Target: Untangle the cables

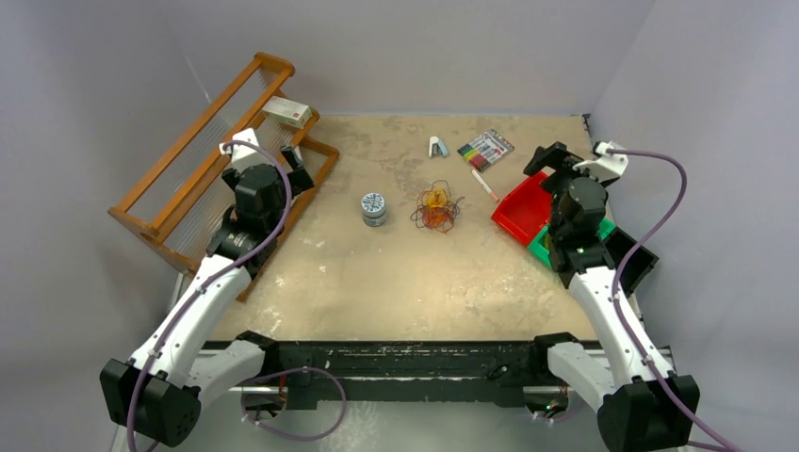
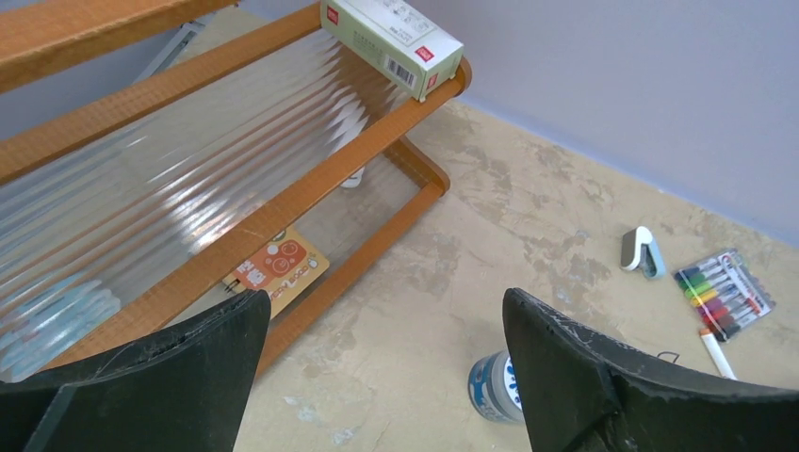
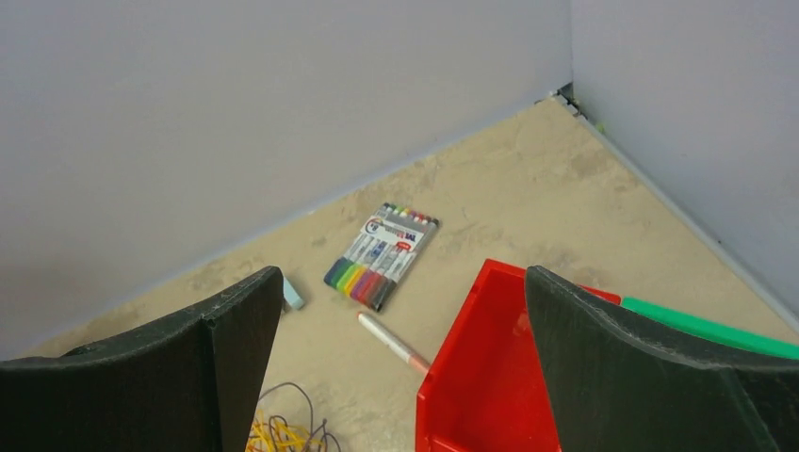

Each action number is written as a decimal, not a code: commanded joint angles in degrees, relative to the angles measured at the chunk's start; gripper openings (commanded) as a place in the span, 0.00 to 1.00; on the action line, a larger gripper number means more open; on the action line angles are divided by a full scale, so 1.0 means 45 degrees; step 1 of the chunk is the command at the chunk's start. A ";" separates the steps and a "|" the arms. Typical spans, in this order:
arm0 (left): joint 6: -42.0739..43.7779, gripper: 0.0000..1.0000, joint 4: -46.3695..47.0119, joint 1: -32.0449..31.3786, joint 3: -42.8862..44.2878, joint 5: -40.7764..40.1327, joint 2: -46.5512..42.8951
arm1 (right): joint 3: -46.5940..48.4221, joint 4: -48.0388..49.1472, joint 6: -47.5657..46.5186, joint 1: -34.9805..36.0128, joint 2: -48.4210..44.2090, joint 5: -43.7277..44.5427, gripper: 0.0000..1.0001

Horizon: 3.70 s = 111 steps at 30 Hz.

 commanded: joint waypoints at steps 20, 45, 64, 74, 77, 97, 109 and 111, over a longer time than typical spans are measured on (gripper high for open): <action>-0.0035 0.94 -0.0051 -0.0025 0.0465 0.0117 0.0735 | 0.3525 -0.1986 -0.1583 0.0001 0.2370 -0.6238 0.99; 0.0102 0.95 -0.0629 -0.0013 0.0717 0.1038 0.1369 | 0.8569 -0.6295 -0.0296 0.4142 1.2202 -0.3735 1.00; -0.0060 0.93 -0.0515 -0.0014 0.0617 0.1712 0.1503 | 0.6237 -0.6142 -0.0918 0.5142 1.1308 -0.6203 0.35; -0.0723 0.98 -0.0522 -0.0025 0.0348 0.1618 0.1435 | 0.5242 -0.5364 -0.0926 0.6941 0.9850 -0.7956 0.27; -0.0970 1.00 -0.0588 -0.0009 0.0273 0.1408 0.1361 | 0.5007 -0.5264 -0.0904 0.7072 0.9632 -0.7309 0.35; -0.1094 0.95 0.0502 -0.0312 -0.0460 0.4107 0.2081 | 0.3683 -0.5835 0.0493 0.6284 0.7294 -0.4863 0.73; -0.0794 0.95 0.0349 -0.0343 -0.0375 0.3891 0.1971 | 0.4241 -0.5189 0.2305 0.6290 0.9151 -0.5676 0.59; -0.0773 0.94 0.0348 -0.0342 -0.0407 0.3882 0.1941 | 0.4256 -0.5068 0.2409 0.6261 0.9303 -0.5581 0.57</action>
